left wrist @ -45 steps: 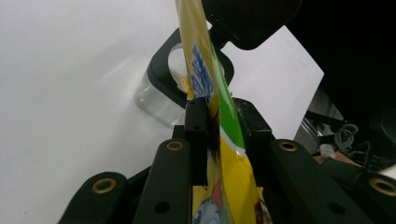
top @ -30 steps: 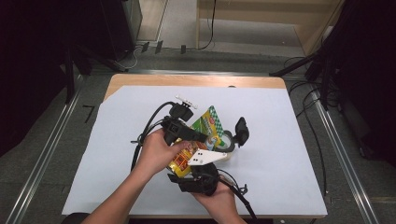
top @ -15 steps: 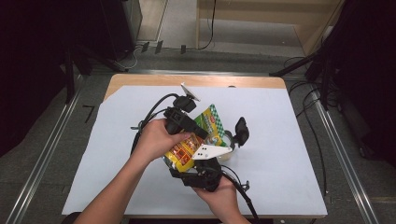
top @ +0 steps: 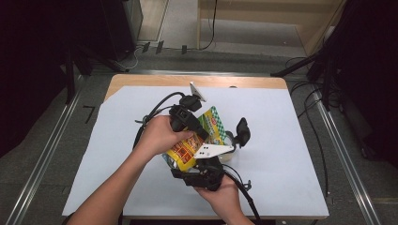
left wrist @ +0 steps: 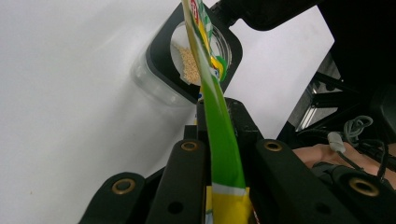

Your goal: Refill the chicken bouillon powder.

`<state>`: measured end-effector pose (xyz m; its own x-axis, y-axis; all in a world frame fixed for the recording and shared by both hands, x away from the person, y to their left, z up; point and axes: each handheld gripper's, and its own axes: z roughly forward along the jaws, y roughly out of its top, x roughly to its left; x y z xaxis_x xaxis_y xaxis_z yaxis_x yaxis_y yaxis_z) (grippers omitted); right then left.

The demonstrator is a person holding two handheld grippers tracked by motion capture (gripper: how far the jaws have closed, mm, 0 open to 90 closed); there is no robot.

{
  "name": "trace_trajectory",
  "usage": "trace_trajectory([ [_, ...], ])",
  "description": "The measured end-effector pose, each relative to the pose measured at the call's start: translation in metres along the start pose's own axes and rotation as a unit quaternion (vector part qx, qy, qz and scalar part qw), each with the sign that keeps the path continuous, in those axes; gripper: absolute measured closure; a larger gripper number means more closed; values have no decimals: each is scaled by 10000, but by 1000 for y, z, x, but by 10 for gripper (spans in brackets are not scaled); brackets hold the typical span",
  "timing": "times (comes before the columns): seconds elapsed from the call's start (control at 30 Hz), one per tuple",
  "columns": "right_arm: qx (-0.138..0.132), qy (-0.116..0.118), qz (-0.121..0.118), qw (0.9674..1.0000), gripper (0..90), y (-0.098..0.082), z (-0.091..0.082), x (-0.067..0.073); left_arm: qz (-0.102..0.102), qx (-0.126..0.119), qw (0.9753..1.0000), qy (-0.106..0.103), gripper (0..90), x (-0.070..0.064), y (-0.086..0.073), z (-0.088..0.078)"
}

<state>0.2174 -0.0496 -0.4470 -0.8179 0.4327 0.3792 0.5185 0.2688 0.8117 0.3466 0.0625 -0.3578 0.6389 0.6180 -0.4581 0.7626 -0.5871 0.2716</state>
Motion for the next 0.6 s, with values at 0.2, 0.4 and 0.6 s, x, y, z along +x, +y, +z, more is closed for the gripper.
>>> trace_trajectory([
  [0.2,-115,23,115,9999,621,1,-4,-2,-30,44,9999,-105,869,0,7,2],
  [0.4,-198,12,45,9998,623,2,-6,-3,-18,169,9998,-89,875,-4,16,-4],
  [0.6,-219,70,124,9997,587,2,-3,-2,106,189,9991,355,900,-21,15,-5],
])
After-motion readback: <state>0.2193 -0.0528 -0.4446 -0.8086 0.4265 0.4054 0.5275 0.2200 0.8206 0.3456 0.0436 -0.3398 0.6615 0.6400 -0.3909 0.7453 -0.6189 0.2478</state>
